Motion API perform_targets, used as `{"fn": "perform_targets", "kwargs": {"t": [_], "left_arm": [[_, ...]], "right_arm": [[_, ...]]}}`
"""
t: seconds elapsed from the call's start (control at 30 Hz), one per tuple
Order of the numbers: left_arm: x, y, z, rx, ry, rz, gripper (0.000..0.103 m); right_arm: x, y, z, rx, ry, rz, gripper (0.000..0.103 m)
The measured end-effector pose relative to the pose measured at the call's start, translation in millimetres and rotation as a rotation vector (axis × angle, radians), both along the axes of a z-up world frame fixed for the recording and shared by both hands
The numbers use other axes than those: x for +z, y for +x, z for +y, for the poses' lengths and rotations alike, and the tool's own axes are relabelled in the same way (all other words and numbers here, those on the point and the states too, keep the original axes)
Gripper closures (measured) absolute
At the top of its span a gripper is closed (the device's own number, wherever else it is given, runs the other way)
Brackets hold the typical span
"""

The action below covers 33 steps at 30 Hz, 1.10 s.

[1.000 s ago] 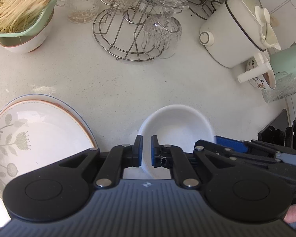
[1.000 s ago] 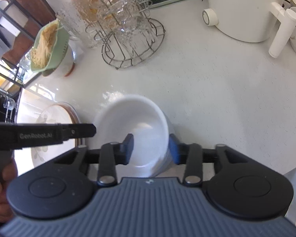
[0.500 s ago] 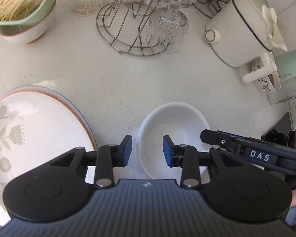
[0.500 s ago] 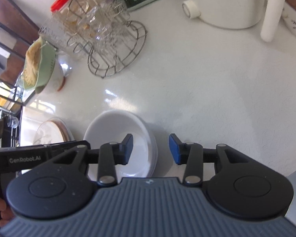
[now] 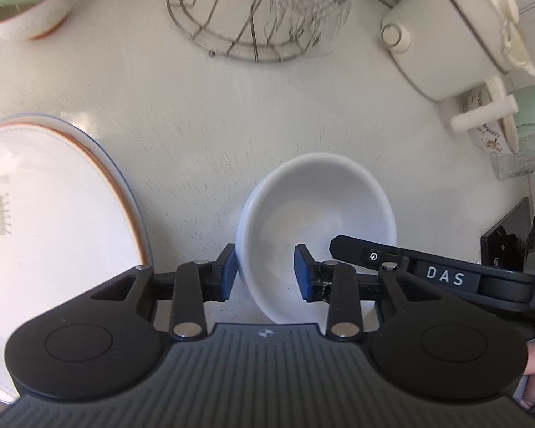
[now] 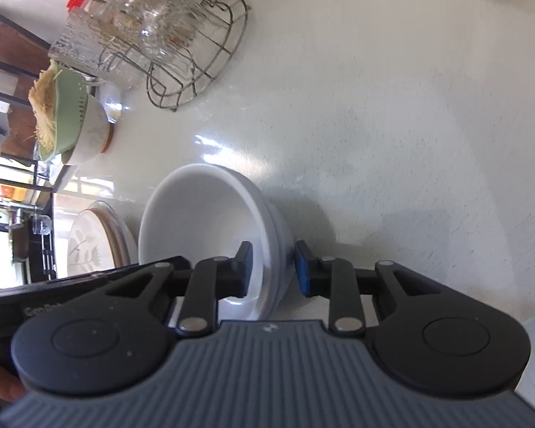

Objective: Organize plates and bowls
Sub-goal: 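Close both grippers on the rim of the nested bowl stack, then carry the bowl stack with both grippers over the leaf-pattern plate stack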

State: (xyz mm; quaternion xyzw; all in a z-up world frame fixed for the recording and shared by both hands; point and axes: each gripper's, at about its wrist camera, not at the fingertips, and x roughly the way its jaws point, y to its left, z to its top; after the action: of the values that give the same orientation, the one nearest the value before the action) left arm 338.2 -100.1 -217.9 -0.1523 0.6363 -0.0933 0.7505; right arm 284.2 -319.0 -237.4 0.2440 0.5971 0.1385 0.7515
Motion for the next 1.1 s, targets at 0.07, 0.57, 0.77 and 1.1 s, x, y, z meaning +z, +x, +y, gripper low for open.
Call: {"fn": "perform_targets", "kwargs": {"t": [0.07,0.57,0.77,1.1], "left_arm": [[-7,1,-3,0.001,0.002,0.016,0.064],[-10,-3,-8,-0.041,-0.012,-0.014,0.066],[4,-9,-2,-0.042,-0.062,-0.046,0.066],[31,-10,0,-0.081,-0.052,-0.105,0.066]], "right_arm": [[-2,-1,1,0.000,0.004,0.008,0.079],[3,-12,-4,-0.021,-0.013,-0.032,0.080],[14,-19,-4,-0.040,-0.045,-0.055,0.080],[39,-25,0,-0.046,-0.031,-0.105,0.078]]}}
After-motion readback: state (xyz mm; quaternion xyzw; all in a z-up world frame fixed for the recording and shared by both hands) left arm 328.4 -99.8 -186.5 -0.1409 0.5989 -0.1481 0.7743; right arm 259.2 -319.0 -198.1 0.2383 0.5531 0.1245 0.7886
